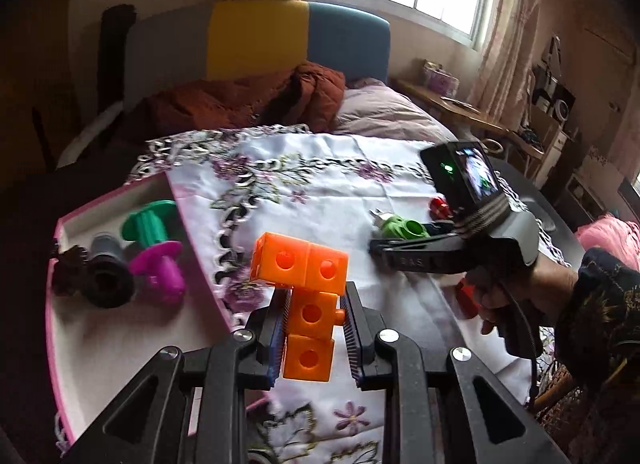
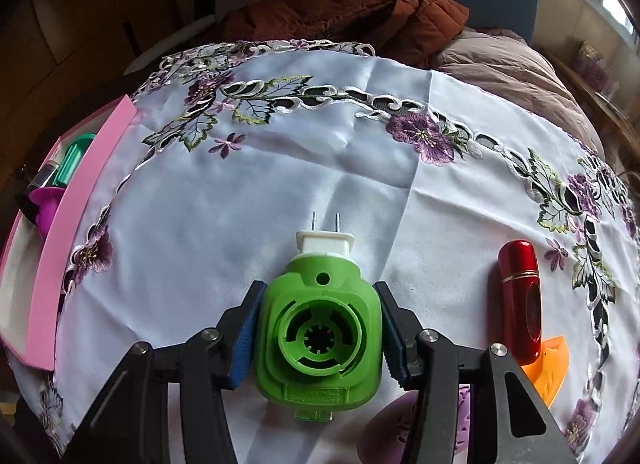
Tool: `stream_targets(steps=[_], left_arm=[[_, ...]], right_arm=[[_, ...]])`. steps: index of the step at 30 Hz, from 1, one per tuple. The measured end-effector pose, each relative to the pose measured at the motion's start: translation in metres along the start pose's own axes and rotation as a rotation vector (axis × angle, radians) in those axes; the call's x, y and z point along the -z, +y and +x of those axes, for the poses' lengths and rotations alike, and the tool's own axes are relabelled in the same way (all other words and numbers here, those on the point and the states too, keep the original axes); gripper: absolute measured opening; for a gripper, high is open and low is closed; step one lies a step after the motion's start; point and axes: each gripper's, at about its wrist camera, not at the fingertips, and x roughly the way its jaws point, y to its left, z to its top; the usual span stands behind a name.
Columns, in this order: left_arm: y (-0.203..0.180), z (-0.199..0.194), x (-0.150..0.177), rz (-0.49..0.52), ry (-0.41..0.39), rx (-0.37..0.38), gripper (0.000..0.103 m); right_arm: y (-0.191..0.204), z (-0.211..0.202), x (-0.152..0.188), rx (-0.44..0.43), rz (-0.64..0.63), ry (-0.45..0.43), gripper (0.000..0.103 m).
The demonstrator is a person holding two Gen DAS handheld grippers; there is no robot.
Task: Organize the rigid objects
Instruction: 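Carry the orange cubes into the tray with the left gripper while the right lifts the green device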
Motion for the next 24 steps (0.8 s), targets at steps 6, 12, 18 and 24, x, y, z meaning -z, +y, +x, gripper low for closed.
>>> stream_targets(steps=[6,12,18,24], left_arm=[[0.027,-0.011,0.004,-0.05,-0.008,-0.048,0.025],[0.054,-0.017,0.01,-0.097,-0.003,-0.103,0.025],[0.08,-0.018,0.017,-0.142,0.008,-0.154,0.025],[0.129,-0.011,0.025,-0.255,0.052,-0.176,0.025]], right_arm=[[0.0,-0.001,0.001,0.0,0.0,-0.003,0.054],[0.001,-0.001,0.002,0.005,-0.004,-0.007,0.054],[0.002,-0.001,0.002,0.01,-0.016,-0.01,0.054],[0.003,-0.001,0.002,0.017,-0.024,-0.01,0.053]])
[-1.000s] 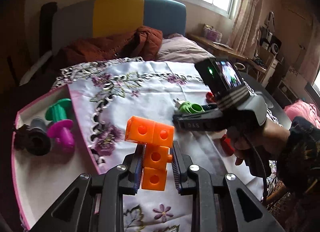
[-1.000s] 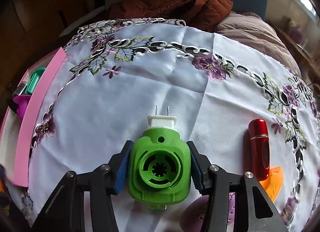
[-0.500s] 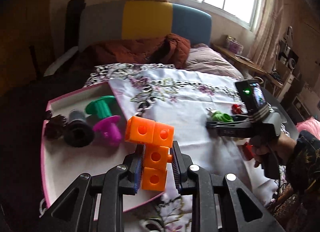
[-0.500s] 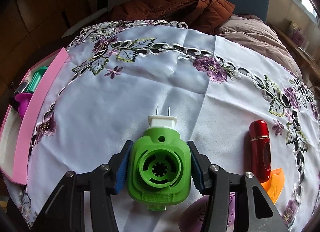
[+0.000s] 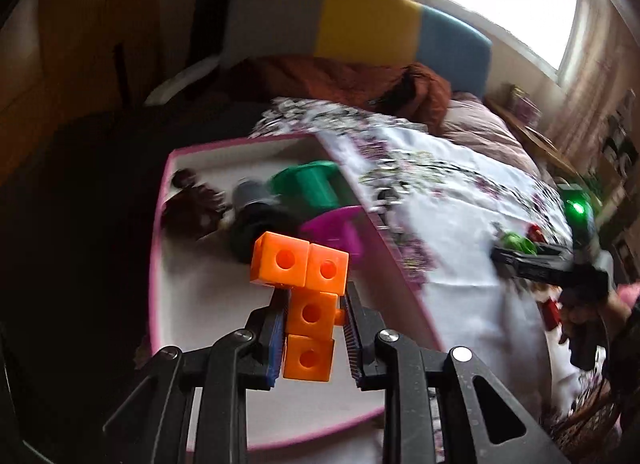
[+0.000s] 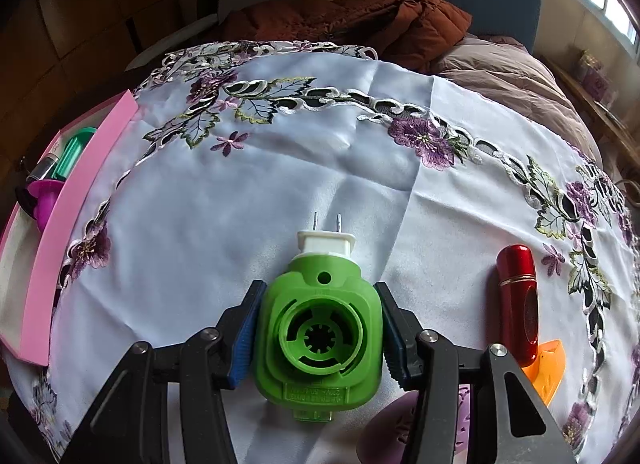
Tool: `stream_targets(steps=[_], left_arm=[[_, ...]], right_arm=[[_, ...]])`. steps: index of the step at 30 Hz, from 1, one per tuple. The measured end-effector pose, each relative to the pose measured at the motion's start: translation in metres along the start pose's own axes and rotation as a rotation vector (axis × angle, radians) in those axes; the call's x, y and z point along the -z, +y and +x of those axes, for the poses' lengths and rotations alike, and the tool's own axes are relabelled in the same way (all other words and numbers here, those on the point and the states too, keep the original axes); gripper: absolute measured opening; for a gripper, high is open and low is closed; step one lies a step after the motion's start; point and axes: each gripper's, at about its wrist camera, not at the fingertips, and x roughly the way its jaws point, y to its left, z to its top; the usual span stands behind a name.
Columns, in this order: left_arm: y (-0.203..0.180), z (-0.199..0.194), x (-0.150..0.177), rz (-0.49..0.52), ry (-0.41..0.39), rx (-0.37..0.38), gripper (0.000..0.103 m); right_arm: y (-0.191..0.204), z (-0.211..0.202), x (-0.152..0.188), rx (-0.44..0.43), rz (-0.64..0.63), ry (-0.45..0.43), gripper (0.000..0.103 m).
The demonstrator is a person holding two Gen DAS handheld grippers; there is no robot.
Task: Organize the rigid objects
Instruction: 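Carry the orange cubes into the tray with the left gripper while the right lifts the green device, then open the left gripper to drop the orange cubes beside the brown knob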
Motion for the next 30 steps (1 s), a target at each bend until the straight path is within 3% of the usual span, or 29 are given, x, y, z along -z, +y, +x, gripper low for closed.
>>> stream_targets(steps=[8,20,30], left_arm=[[0.059,0.027,-0.01,-0.119,0.079,-0.019,0.025],[0.077,0.071,-0.033,-0.086,0.103,-0.114,0.026],[0.07,0.051,-0.03,-0.061,0.067,-0.154,0.04]], right_arm=[[0.001,0.001,-0.001,0.002,-0.009,0.002,0.054],[0.001,0.001,-0.001,0.005,-0.012,0.002,0.054],[0.002,0.001,-0.002,0.008,-0.014,0.001,0.054]])
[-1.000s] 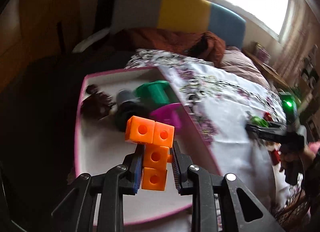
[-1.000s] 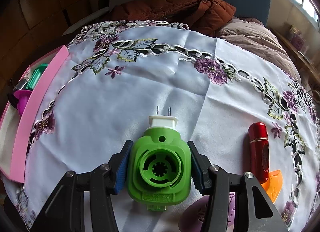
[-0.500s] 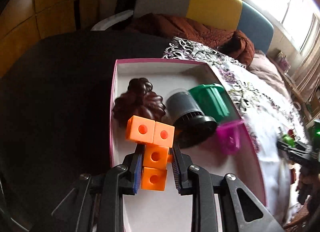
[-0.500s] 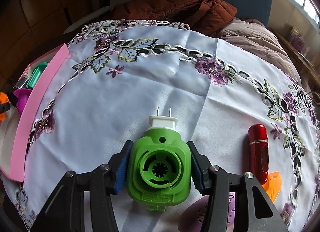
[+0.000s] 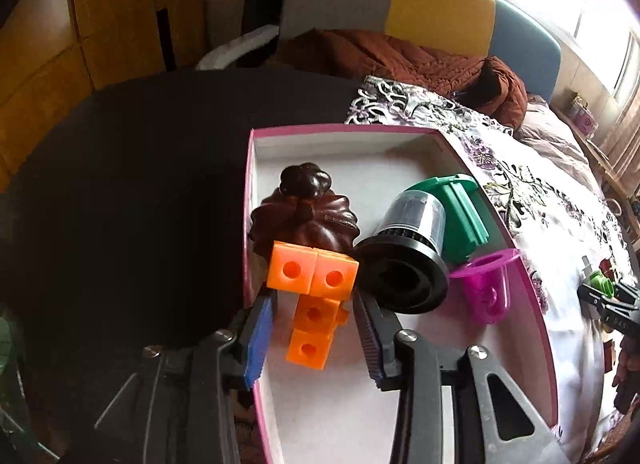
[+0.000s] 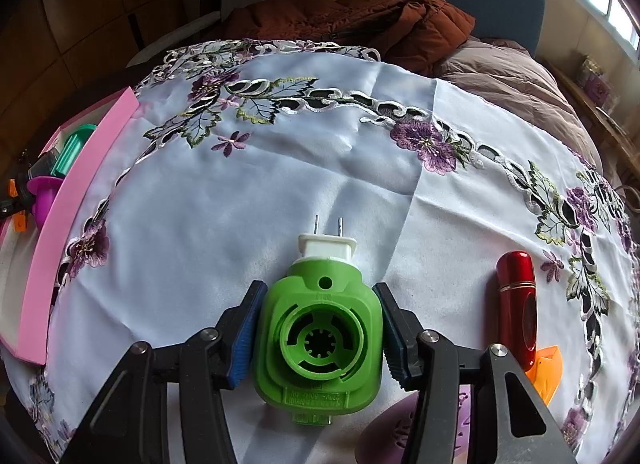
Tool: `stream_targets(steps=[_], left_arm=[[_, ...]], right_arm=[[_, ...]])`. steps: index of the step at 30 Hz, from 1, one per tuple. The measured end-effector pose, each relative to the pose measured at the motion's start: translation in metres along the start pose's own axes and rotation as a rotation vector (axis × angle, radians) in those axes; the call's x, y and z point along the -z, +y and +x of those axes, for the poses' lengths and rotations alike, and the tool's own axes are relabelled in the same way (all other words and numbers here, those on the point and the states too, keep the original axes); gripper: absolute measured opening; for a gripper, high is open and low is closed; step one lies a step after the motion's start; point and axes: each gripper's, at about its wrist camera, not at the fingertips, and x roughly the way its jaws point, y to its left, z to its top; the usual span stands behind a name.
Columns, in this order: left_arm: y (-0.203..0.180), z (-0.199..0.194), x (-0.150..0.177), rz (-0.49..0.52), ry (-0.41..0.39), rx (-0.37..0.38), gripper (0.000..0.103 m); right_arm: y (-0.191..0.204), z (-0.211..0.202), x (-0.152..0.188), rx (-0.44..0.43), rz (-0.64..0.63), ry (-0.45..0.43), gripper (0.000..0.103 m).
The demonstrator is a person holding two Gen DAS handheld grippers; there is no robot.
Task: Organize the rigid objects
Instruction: 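Open the left gripper to drop the orange cubes beside the brown knob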
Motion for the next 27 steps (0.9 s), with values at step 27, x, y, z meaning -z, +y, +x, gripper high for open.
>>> stream_targets(steps=[27], left_arm=[[-0.023,-0.082,0.044,0.007,-0.112,0.007,0.04]], right_arm=[[0.004,0.0,0.001,0.031,-0.022,-0.002,0.054]])
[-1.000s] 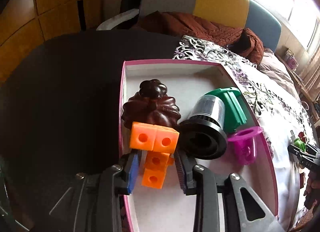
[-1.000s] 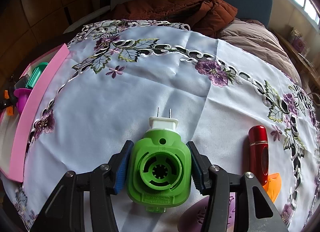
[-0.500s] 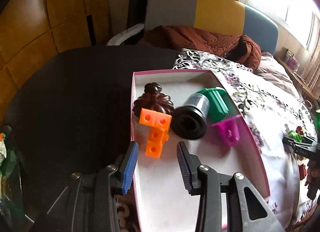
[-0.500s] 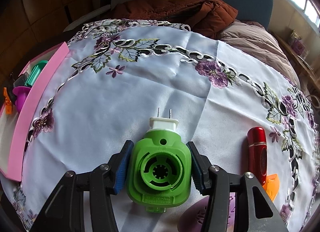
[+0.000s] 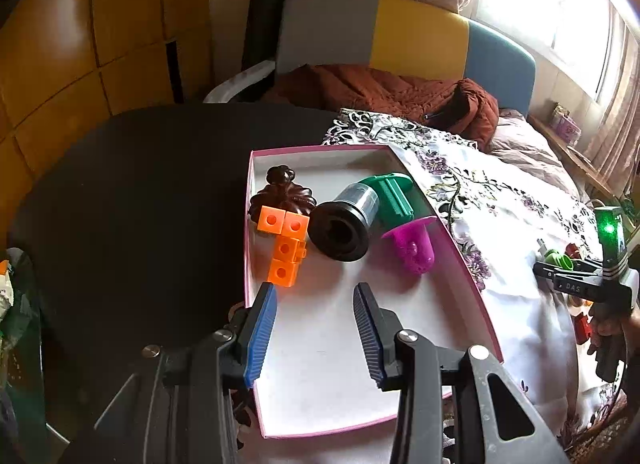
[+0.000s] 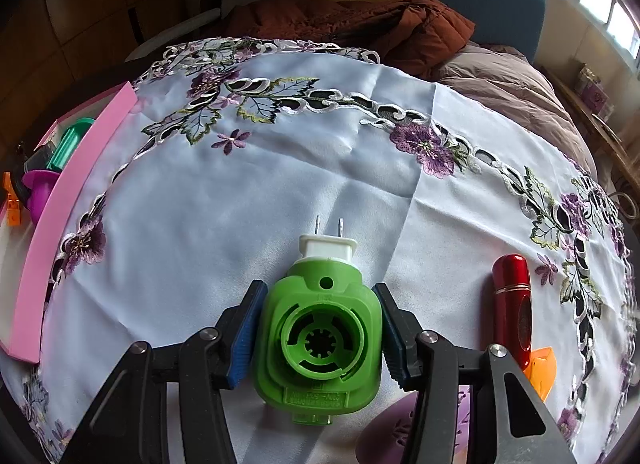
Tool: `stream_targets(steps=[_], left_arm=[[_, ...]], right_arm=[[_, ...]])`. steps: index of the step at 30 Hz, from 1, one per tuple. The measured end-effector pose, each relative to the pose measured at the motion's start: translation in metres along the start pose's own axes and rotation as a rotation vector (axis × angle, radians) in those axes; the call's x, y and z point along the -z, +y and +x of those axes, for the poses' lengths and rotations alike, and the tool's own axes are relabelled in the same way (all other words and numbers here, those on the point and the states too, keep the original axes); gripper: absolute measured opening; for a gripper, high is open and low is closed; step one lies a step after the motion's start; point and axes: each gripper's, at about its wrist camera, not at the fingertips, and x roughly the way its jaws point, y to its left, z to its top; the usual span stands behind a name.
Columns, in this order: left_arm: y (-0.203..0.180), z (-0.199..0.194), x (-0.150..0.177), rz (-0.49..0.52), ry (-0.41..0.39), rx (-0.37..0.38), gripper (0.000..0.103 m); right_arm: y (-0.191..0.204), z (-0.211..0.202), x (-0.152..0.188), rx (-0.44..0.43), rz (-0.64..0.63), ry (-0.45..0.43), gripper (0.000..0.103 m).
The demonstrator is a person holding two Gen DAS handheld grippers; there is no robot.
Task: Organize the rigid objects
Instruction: 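Open the left gripper to drop the orange cubes beside the brown knob, then carry the green plug device into the tray and open the right gripper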
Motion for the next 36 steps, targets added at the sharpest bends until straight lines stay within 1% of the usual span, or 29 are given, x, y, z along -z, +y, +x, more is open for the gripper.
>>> stream_targets(steps=[4,7,14,18,21,24,27,32,34,36], left_arm=[[0.004,-0.001,0.001,-0.013,0.002,0.012,0.04],[0.007,-0.001,0.002,-0.023,-0.001,0.019,0.04],[0.015,-0.003,0.005,-0.038,-0.002,0.032,0.04],[0.021,-0.003,0.008,-0.05,0.0,0.031,0.04],[0.027,-0.002,0.01,-0.065,0.004,0.026,0.04],[0.034,-0.001,0.013,-0.079,0.006,0.02,0.04],[0.04,-0.002,0.014,-0.091,0.001,0.012,0.04],[0.051,-0.004,0.015,-0.112,0.0,-0.006,0.04],[0.055,-0.004,0.015,-0.12,-0.002,-0.012,0.04],[0.058,-0.004,0.015,-0.128,0.0,-0.017,0.04]], right_arm=[[0.0,0.0,-0.001,0.013,0.031,0.008,0.054],[0.002,0.0,-0.002,0.042,0.068,0.023,0.053],[0.007,-0.004,-0.002,0.103,0.146,0.028,0.052],[0.011,-0.011,-0.002,0.095,0.188,0.011,0.052],[0.019,-0.021,-0.004,0.056,0.198,-0.016,0.052],[0.035,-0.035,-0.008,0.016,0.176,-0.054,0.052],[0.059,-0.052,-0.016,-0.06,0.136,-0.102,0.052],[0.121,-0.082,-0.03,-0.203,-0.025,-0.174,0.052],[0.153,-0.09,-0.034,-0.267,-0.109,-0.184,0.052],[0.182,-0.09,-0.035,-0.334,-0.188,-0.169,0.052]])
